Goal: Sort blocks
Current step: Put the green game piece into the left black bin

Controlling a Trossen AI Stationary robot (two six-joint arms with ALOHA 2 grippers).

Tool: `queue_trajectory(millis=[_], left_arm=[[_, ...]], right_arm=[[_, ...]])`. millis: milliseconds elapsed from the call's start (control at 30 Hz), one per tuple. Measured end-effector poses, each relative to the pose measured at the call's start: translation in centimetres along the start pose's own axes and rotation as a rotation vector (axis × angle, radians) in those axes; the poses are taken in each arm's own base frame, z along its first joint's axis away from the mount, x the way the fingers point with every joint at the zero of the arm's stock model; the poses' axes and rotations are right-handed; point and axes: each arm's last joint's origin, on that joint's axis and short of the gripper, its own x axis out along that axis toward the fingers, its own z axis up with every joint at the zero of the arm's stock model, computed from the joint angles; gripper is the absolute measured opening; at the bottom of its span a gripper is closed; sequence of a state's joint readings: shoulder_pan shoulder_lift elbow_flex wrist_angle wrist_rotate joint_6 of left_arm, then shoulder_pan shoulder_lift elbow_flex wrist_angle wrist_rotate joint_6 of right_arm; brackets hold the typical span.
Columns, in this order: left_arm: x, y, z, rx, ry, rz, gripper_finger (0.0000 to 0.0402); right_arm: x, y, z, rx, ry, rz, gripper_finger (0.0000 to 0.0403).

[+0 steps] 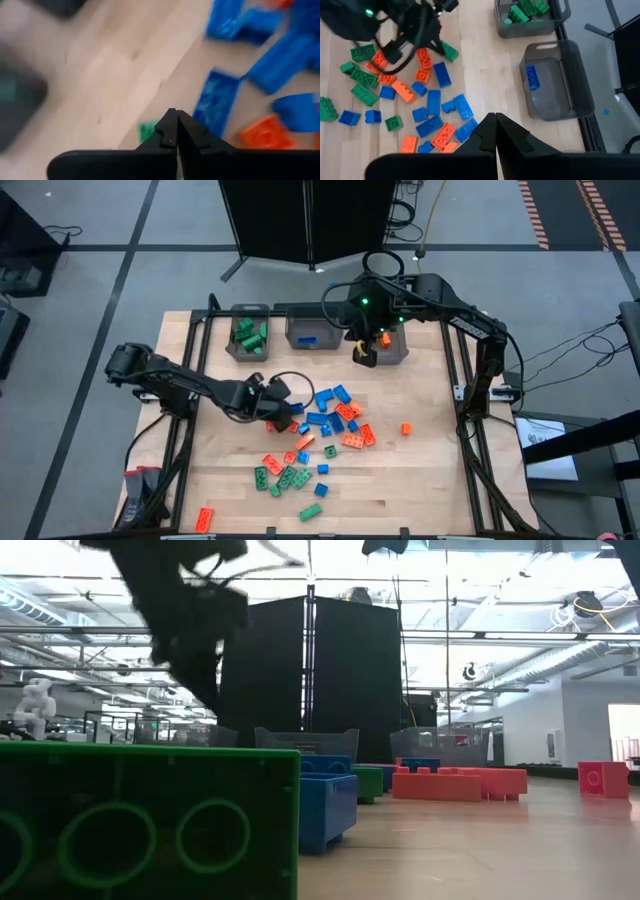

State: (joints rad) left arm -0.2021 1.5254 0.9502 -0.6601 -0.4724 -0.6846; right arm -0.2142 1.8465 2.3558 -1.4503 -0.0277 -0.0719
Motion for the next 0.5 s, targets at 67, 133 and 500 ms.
queue_trajectory(millis=[67,133,500], left_arm=[[-1.3,-0.1,1.2,0.031,-0.027,-0.024,0.0],[-2.9,0.1,2.3,0.054,-0.045,-0.044,0.0],[-18.9,8.4,2.0,-0.128,-0.212,-0.232,0.0]], right_arm=[[0.2,-0.1,0.3,0.0,-0.02,-0.002,0.0],[0.7,-0.1,0.7,-0.004,-0.043,-0.005,0.0],[7.7,-0.4,2.7,-0.183,-0.04,0.089,0.0033]])
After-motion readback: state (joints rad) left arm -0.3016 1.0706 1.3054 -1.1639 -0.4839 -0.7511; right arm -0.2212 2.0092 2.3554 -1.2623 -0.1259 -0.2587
